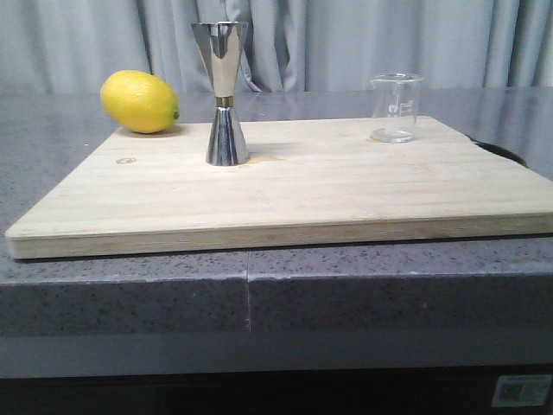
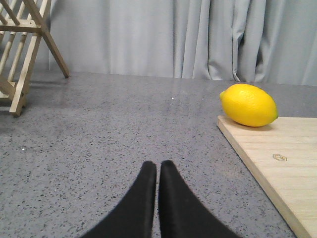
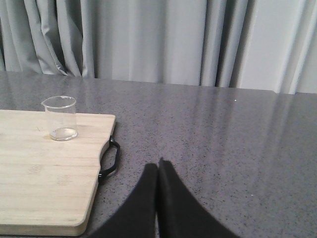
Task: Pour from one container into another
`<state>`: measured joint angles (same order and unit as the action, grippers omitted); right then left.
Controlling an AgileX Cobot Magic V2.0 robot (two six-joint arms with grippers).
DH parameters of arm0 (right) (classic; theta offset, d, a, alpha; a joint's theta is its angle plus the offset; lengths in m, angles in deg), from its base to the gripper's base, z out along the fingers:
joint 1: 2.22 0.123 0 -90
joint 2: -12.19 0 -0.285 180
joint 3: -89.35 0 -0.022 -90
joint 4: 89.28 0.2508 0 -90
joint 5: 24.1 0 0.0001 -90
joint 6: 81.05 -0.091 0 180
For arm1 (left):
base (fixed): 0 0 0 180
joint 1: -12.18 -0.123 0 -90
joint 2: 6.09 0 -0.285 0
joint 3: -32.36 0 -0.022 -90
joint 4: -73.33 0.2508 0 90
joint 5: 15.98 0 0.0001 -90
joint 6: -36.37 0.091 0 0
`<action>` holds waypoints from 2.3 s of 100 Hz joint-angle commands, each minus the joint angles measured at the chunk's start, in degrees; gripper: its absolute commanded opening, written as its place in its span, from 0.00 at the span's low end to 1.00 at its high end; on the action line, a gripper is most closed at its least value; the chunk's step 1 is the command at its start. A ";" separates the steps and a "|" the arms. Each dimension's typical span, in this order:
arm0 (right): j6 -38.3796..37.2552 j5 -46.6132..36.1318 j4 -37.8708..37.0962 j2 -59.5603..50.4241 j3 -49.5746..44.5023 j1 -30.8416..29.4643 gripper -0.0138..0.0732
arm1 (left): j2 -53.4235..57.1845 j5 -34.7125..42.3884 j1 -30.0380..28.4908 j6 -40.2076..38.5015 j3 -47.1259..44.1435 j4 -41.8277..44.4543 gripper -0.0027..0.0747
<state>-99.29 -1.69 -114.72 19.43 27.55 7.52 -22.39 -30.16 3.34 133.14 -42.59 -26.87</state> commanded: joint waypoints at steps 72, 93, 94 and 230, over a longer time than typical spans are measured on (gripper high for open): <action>0.22 -3.67 -0.82 -0.95 1.35 -0.36 0.08 | -0.35 -4.56 4.36 -0.36 1.60 -2.42 0.01; 0.22 -3.67 -0.82 -0.95 1.35 -0.36 0.08 | -0.35 -4.45 4.61 -0.36 1.60 -2.42 0.01; 0.22 -3.67 -0.82 -0.95 1.35 -0.36 0.08 | -0.35 -4.45 4.61 -0.36 1.60 -2.42 0.01; 0.22 -3.67 -0.82 -0.95 1.35 -0.36 0.08 | 10.03 30.12 9.06 -95.17 -3.54 91.53 0.01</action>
<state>-99.29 -1.56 -114.72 19.43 27.55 7.52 -13.52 -11.02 11.27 38.98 -45.03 64.30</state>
